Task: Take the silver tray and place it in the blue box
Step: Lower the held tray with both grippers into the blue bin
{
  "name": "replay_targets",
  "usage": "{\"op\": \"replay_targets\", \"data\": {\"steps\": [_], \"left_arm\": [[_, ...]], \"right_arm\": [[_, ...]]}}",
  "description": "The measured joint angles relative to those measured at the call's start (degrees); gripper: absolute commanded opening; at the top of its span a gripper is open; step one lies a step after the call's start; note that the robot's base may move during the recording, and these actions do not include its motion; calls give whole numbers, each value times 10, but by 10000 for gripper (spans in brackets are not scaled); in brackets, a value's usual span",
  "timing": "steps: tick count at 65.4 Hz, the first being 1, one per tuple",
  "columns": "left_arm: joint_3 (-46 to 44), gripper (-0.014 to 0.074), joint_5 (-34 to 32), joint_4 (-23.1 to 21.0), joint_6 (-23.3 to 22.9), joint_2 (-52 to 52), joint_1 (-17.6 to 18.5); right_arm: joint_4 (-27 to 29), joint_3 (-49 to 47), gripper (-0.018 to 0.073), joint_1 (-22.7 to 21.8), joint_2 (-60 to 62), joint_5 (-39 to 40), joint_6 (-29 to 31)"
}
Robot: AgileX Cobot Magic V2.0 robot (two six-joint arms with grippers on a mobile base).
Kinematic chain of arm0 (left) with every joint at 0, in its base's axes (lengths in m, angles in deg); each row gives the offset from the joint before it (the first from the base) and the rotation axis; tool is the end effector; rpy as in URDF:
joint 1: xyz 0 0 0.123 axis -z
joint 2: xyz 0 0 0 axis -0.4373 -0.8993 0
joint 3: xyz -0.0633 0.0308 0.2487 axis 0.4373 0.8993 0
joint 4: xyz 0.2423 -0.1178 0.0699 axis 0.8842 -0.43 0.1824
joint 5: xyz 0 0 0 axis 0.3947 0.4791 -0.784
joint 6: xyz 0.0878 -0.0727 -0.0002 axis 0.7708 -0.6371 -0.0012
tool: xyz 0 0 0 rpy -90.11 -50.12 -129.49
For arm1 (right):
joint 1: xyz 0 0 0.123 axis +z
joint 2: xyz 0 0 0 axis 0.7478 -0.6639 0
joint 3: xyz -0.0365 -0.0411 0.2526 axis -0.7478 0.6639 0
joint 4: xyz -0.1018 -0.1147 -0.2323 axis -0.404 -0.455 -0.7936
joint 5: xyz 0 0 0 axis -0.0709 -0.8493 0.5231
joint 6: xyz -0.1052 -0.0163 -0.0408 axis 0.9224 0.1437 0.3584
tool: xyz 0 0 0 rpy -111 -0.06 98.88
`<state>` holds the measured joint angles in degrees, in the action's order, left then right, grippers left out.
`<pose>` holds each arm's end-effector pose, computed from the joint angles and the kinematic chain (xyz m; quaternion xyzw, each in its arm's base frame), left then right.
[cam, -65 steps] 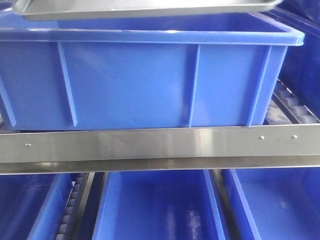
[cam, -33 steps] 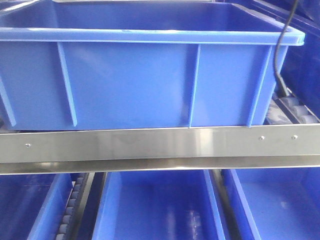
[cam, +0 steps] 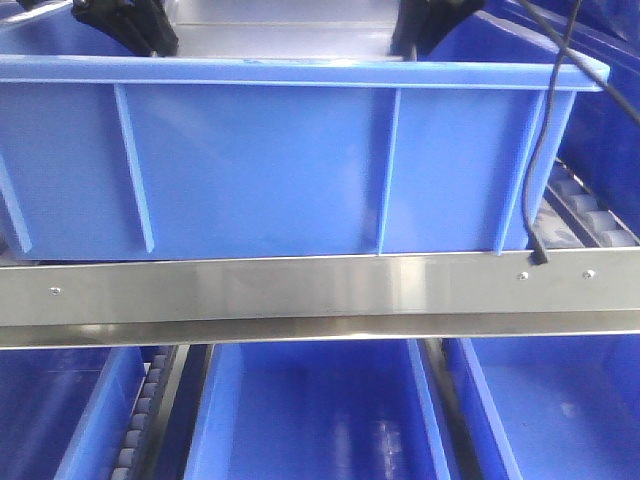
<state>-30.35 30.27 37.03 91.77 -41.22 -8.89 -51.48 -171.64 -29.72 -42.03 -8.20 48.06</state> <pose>0.4380 -0.1583 0.2929 0.1134 0.9185 -0.1701 0.3384 0.4494 0.1648 0.2911 -0.0680 0.9347 0.1415 0.3189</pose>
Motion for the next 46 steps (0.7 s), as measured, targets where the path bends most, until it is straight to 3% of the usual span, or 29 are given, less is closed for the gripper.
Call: {"op": "replay_targets", "data": {"steps": [46], "left_arm": [[0,-15,13,21,1,-2,0]], "right_arm": [[7,-3,50,-1,-20,42,6]]}}
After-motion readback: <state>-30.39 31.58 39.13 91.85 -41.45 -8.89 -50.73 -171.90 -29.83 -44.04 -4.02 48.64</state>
